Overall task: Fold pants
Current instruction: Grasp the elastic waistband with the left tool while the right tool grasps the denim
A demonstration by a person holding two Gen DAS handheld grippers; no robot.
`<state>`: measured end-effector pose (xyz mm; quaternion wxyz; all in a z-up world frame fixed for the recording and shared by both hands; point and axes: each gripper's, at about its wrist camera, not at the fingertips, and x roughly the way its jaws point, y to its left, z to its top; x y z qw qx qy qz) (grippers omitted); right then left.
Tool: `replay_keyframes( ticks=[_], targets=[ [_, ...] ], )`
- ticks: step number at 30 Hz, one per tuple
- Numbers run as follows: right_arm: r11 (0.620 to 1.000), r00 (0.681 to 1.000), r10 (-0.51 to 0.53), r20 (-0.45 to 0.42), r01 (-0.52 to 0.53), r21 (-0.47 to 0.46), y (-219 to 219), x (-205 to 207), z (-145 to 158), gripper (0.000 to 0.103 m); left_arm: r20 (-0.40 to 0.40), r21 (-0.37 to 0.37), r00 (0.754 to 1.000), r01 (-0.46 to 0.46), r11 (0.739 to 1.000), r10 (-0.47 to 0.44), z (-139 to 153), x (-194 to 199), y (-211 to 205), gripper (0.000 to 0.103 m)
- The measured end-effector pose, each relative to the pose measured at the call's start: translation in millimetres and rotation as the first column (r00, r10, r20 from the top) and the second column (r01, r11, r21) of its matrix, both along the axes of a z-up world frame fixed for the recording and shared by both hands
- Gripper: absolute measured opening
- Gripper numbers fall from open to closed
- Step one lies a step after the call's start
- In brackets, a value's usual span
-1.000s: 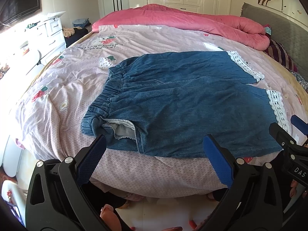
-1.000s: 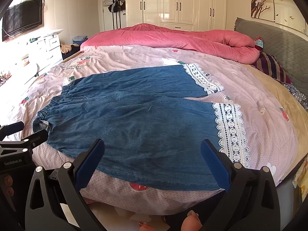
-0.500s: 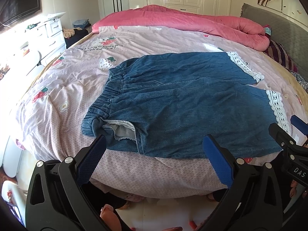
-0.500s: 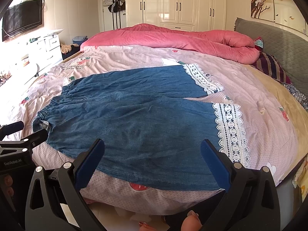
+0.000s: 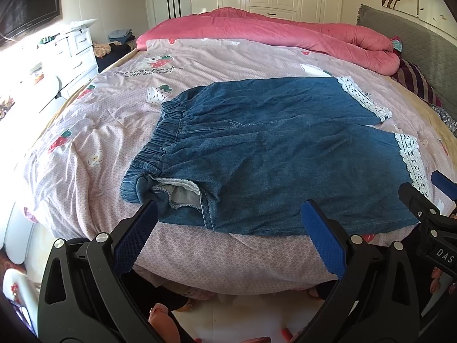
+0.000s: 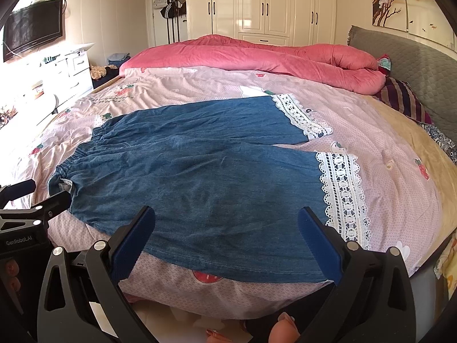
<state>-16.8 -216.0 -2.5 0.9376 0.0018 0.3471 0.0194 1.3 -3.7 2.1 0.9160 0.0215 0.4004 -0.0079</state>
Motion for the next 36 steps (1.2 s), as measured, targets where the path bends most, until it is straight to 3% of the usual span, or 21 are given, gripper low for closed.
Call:
replay_keyframes(
  ticks=[13,20,25,29,31,36],
  targets=[
    [1.000,1.000,0.024,-0.018,-0.024,0.004,5.8,10.7,-5.5,0.099,-0.002,-0.002,1.000,-0.001,1.000,0.001,-1.4,2.4,4.4,0.094],
    [0.996,0.995,0.089,-0.048,-0.090,-0.004,9.5,35.8,-7.5,0.099,-0.017,-0.013,1.000,0.005,1.000,-0.005,-5.4,25.1,20.8,0.094],
    [0.980,0.977,0.194,-0.089,-0.196,-0.019,18.9,77.3,-4.7,0.099,-0.022,0.006,0.999,-0.028,1.000,0.028,0.1,71.2,54.1,0.094],
    [0.964,0.956,0.265,-0.126,-0.259,0.060,21.2,126.9,3.1,0.099,-0.057,-0.010,0.997,-0.047,0.999,0.047,-0.8,121.8,85.4,0.094],
    [0.950,0.943,0.308,-0.125,-0.299,0.083,25.0,153.2,8.1,0.099,-0.066,0.021,0.996,-0.062,0.998,0.063,-3.9,148.7,97.4,0.094],
    [0.913,0.903,0.401,-0.154,-0.407,-0.008,44.6,216.0,8.1,0.099,-0.128,0.082,0.991,-0.015,0.997,0.025,-24.8,210.1,109.5,0.094]
  ],
)
